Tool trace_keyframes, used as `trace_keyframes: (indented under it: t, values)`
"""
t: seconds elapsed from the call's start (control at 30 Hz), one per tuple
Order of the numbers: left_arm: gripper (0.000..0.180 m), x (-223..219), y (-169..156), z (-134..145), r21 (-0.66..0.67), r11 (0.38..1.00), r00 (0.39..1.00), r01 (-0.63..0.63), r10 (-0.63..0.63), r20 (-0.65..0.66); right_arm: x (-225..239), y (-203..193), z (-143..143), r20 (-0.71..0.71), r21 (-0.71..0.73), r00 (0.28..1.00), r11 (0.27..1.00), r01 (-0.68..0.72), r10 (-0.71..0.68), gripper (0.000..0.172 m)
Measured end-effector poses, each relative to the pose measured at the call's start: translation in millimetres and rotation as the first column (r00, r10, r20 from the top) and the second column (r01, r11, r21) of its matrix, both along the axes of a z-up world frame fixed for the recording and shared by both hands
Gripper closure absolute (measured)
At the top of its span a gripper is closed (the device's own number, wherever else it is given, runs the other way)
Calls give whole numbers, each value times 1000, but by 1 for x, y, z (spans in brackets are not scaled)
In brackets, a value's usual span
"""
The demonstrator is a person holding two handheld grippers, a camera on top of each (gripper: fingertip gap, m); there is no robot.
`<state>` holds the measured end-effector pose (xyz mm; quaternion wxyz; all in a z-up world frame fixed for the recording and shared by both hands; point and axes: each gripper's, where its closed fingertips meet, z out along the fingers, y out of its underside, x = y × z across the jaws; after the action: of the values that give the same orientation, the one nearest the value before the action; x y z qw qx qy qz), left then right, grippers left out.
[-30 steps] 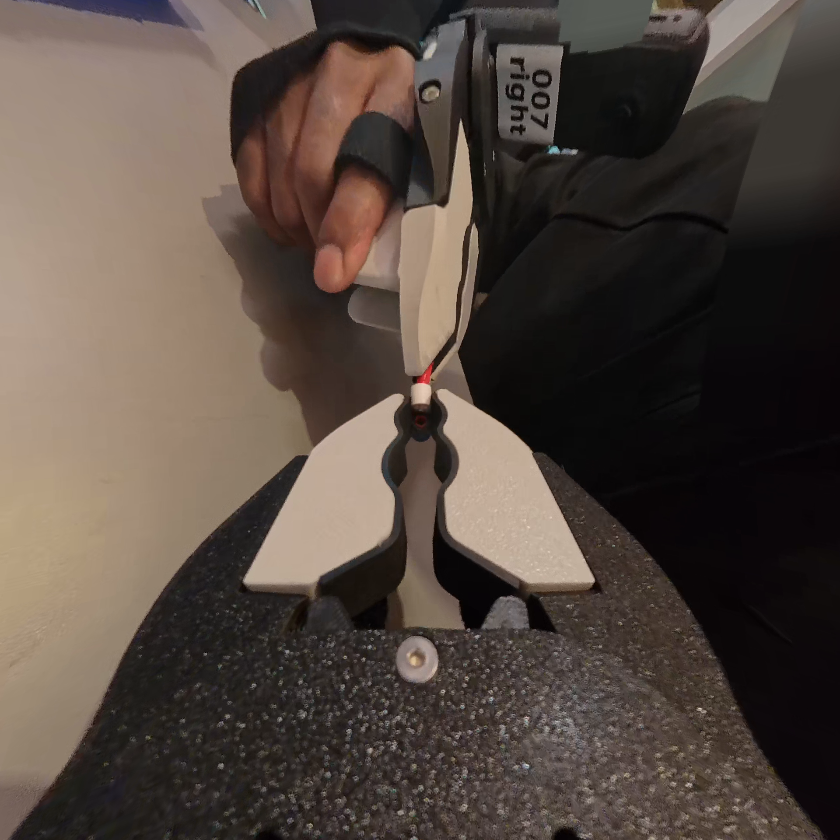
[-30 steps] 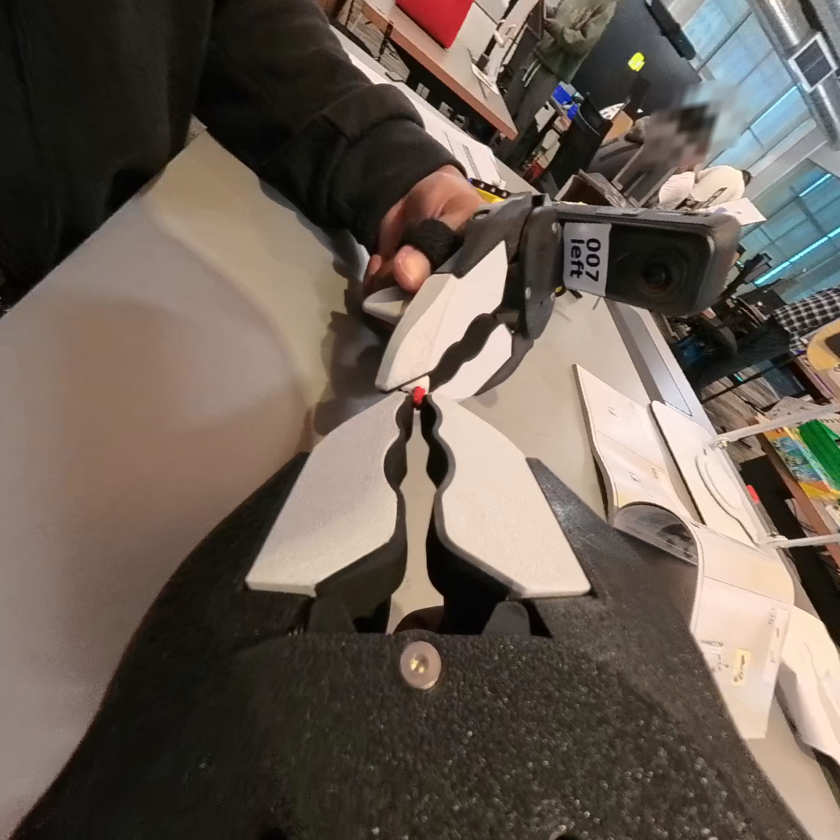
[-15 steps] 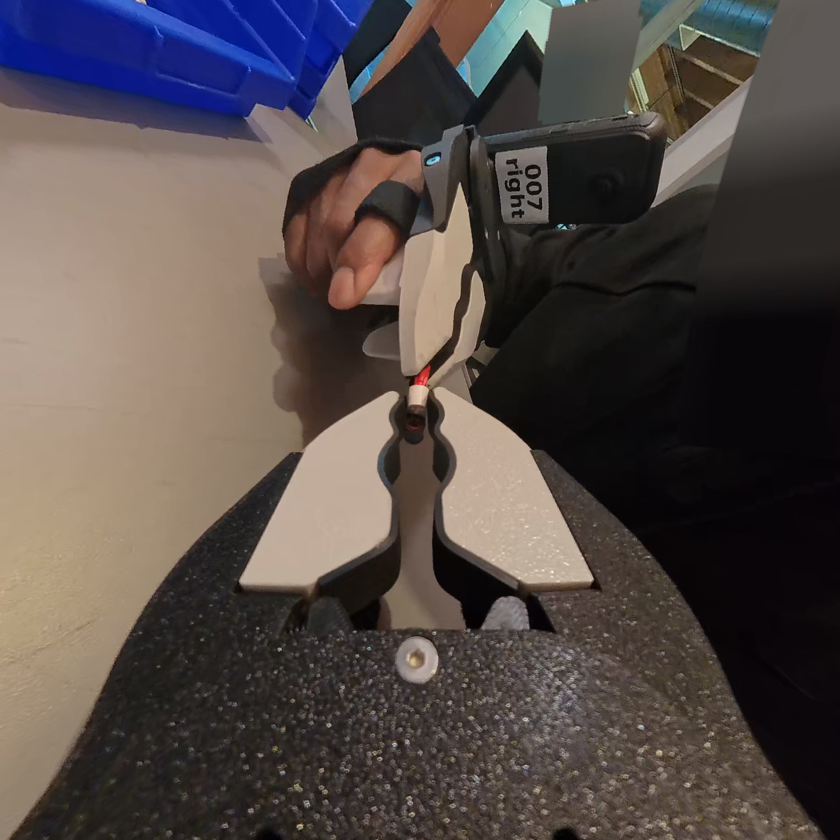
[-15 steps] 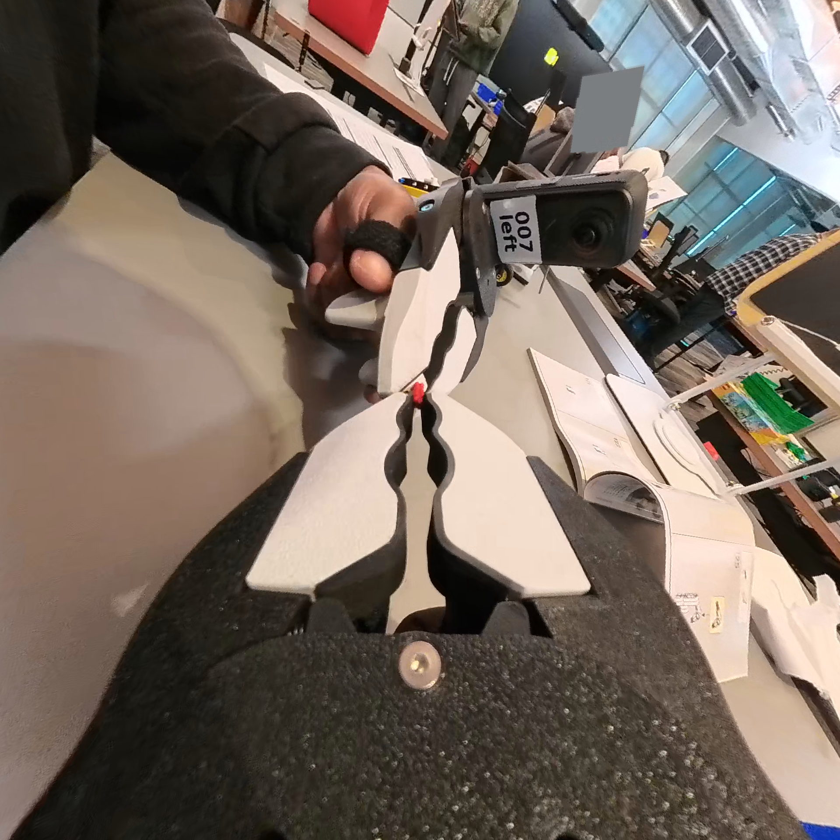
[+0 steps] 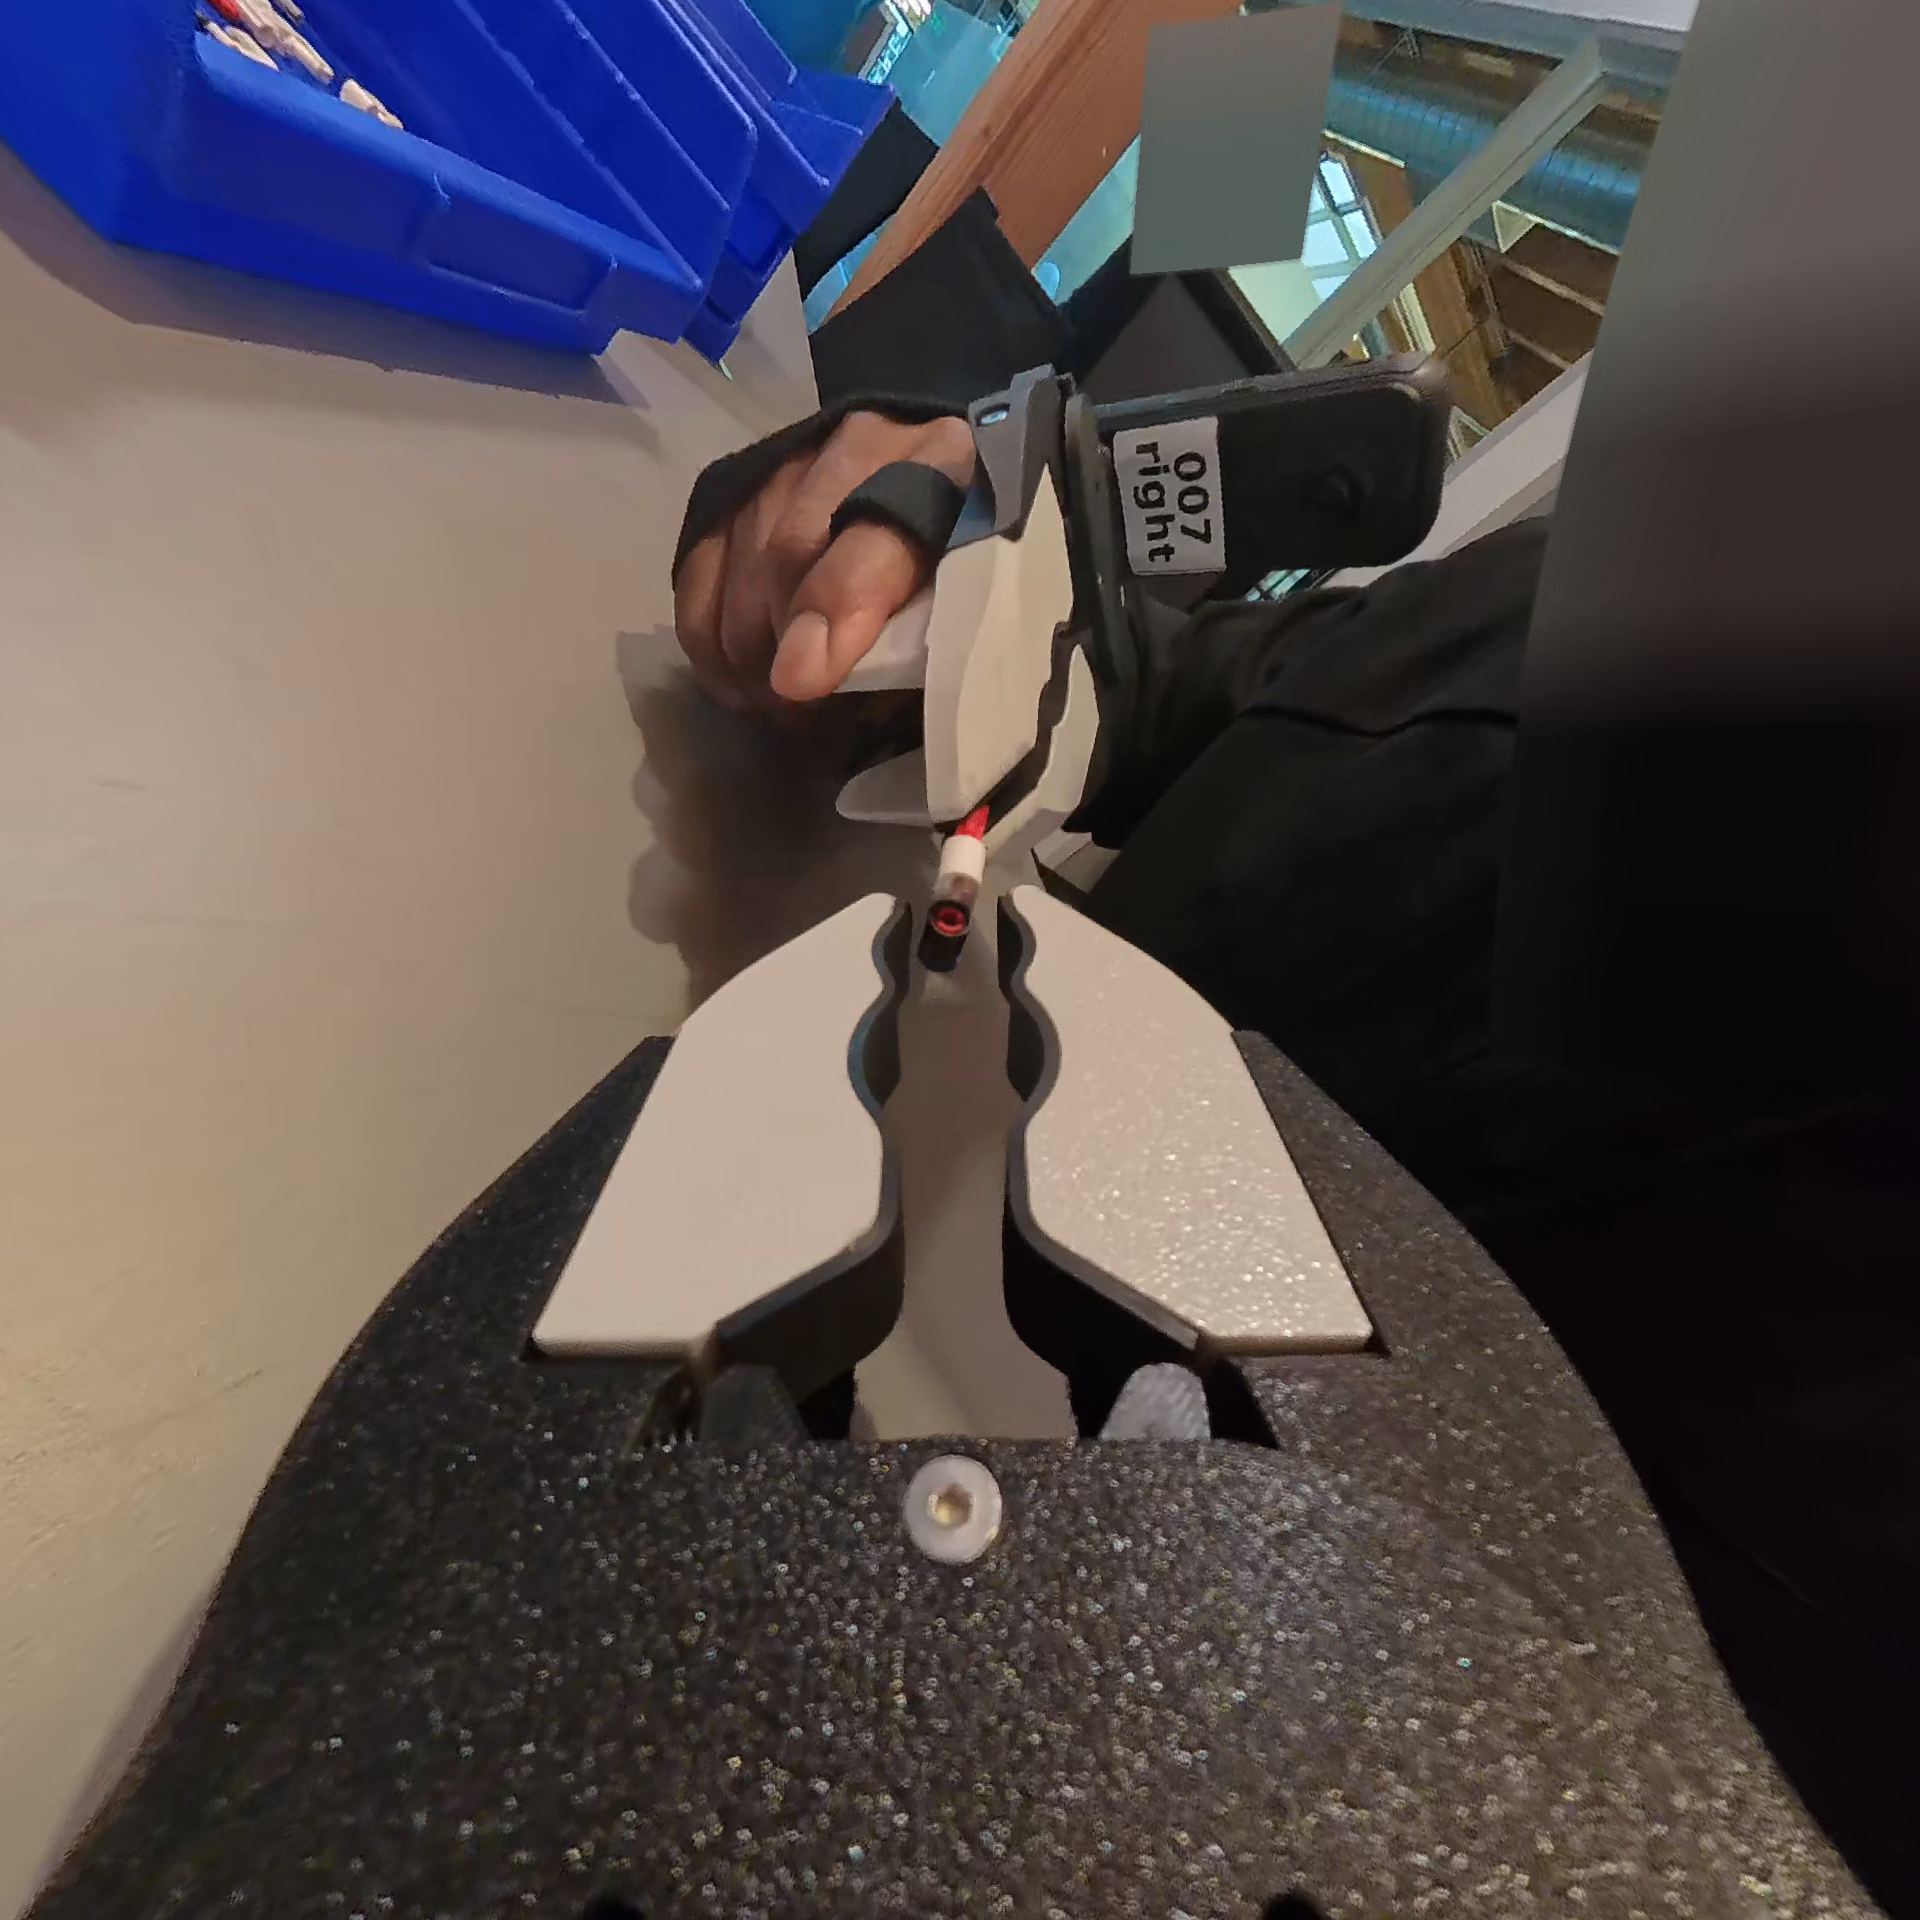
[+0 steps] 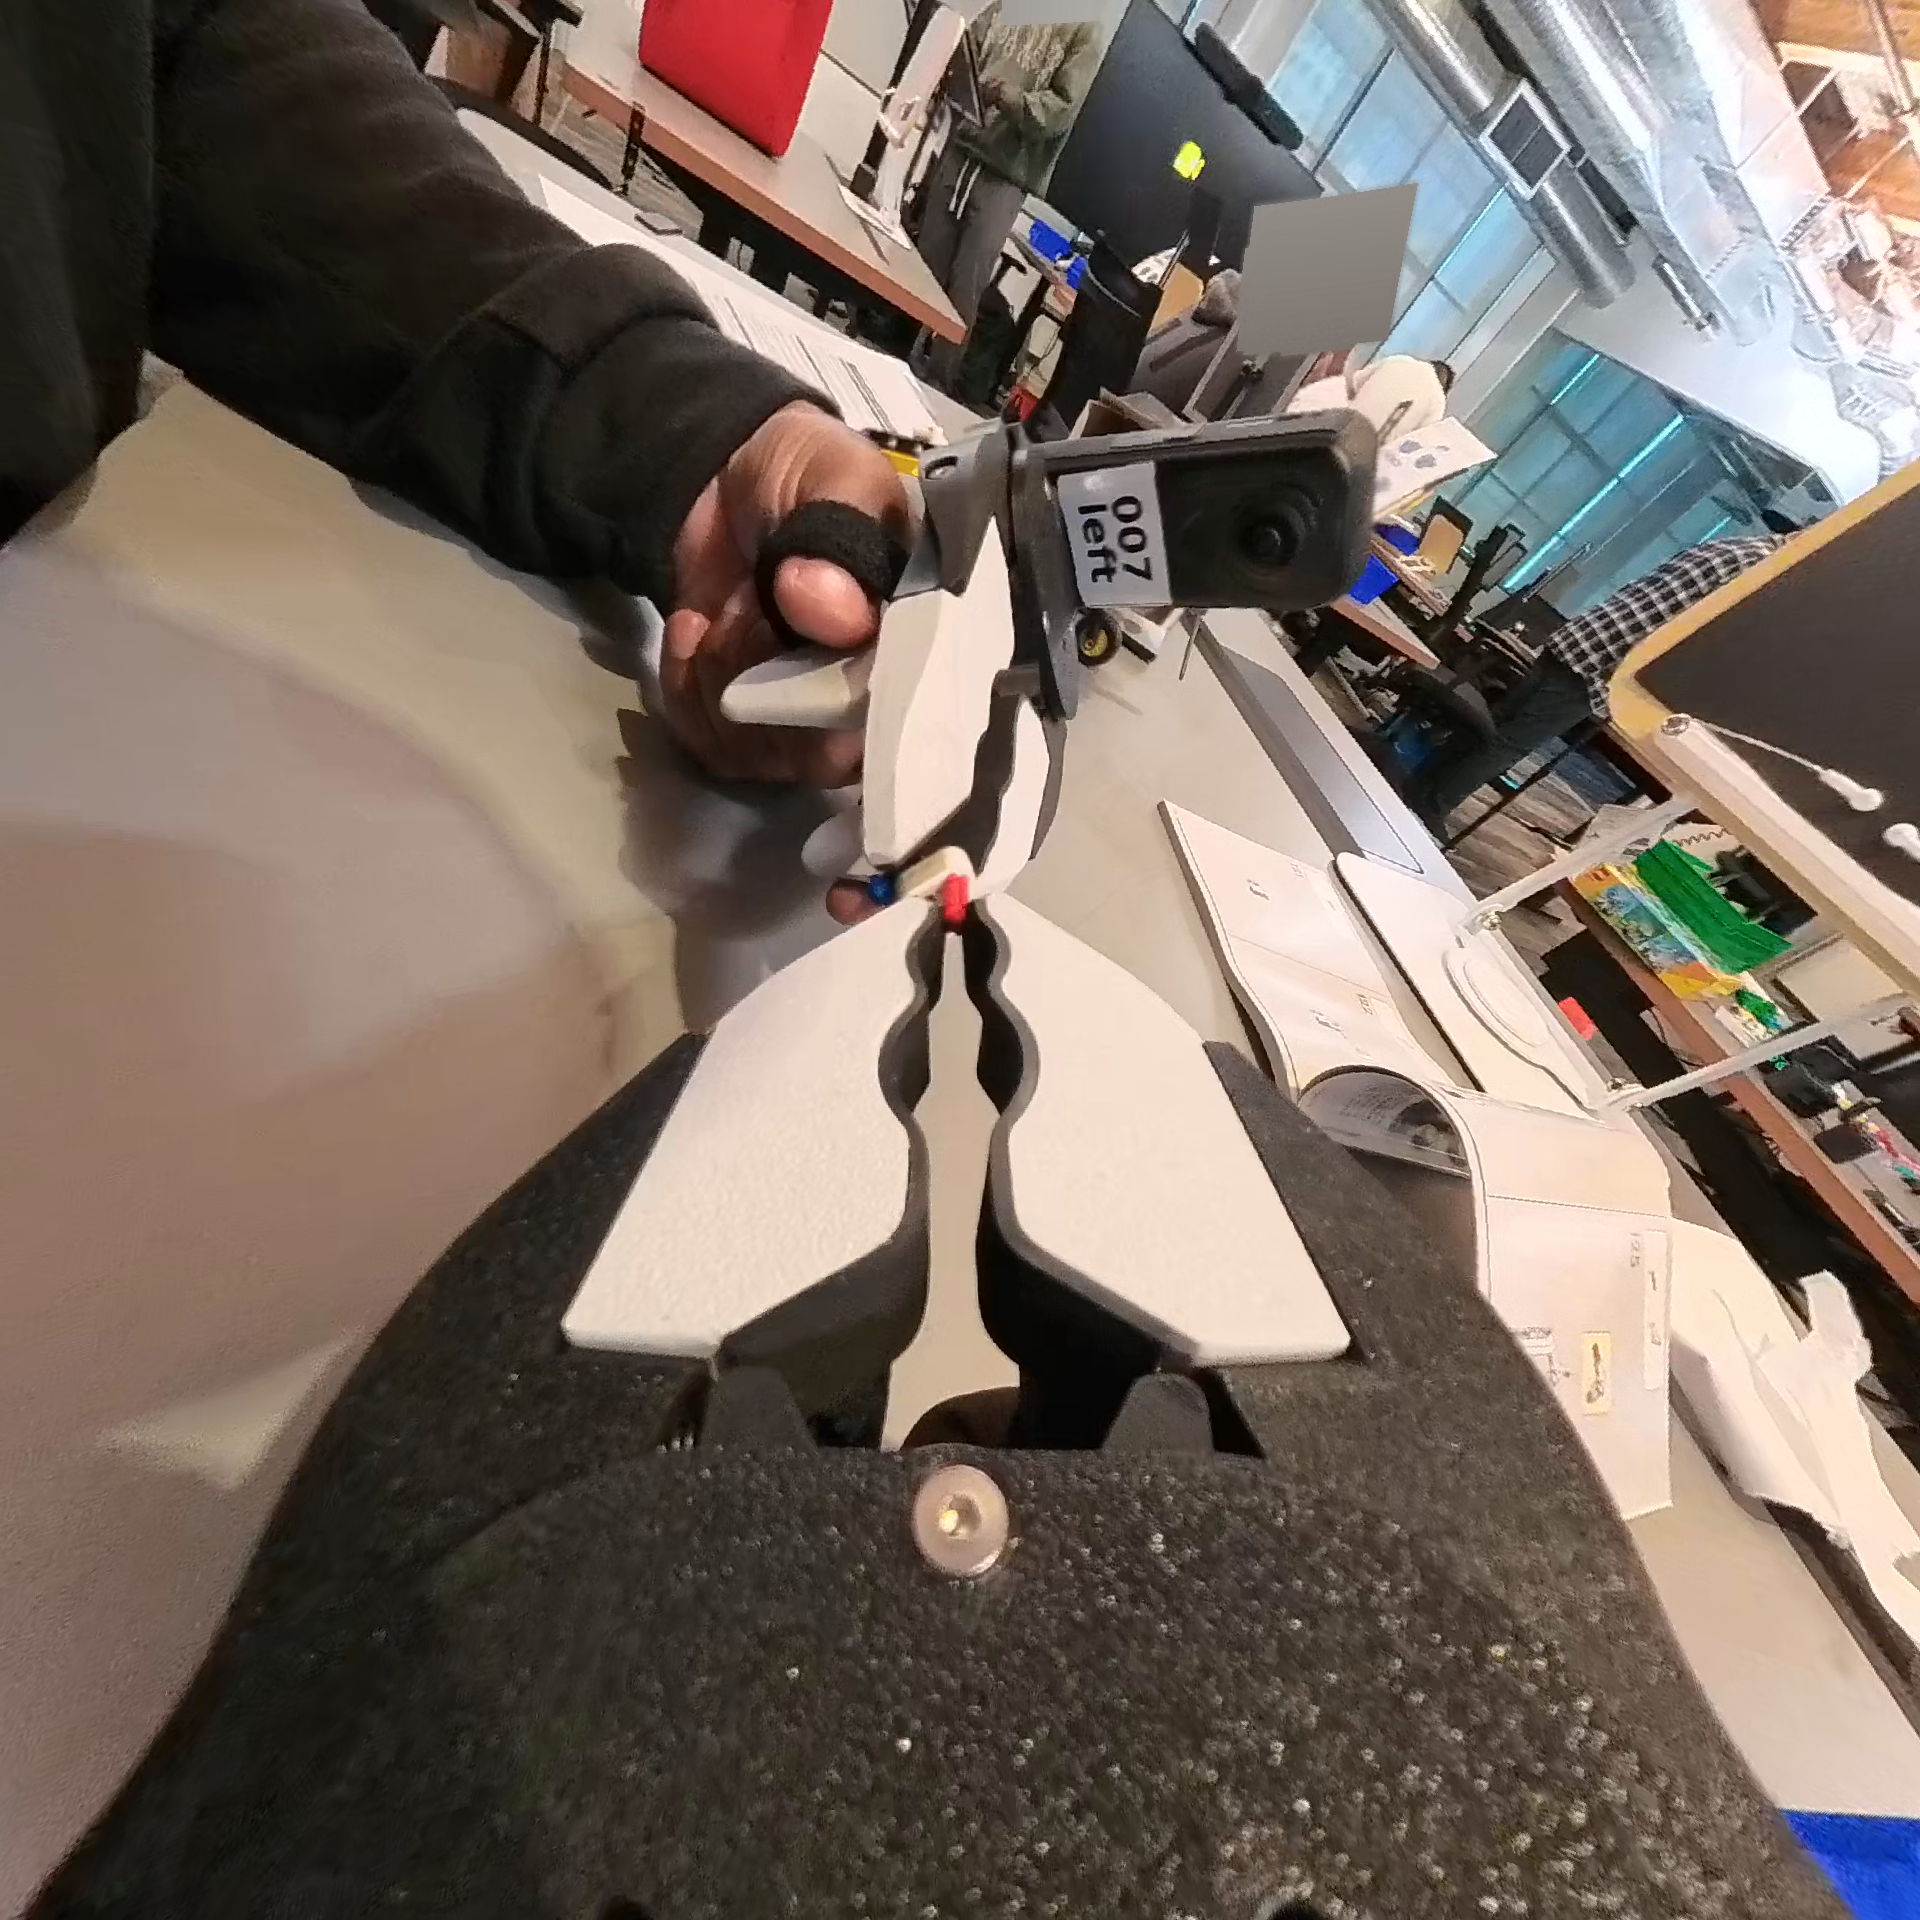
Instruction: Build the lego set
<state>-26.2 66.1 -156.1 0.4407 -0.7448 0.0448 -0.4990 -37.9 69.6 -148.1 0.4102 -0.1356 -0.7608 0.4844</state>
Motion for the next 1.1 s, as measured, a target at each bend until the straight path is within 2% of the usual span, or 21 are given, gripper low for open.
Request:
trace_keyframes:
  t: [0.33, 0.77, 0.93, 1.1]
  values:
    - [173, -3, 1, 9, 80, 996, 999, -31, 31, 11, 1, 0, 2, 11, -38, 1000, 999, -18, 18, 168]
    - [172, 1, 2, 7, 60, 997, 999, -39, 39, -2, 3, -4, -2, 9, -5, 1000, 1000, -29, 29, 168]
    - [163, -6, 4, 9, 54, 996, 997, -72, 70, 28, 0, 2, 5, -7, -44, 1000, 999, 1, -1, 168]
    - [172, -4, 5, 12, 79, 994, 996, -78, 74, 45, -1, 4, 8, -7, -78, 1000, 997, 11, -12, 168]
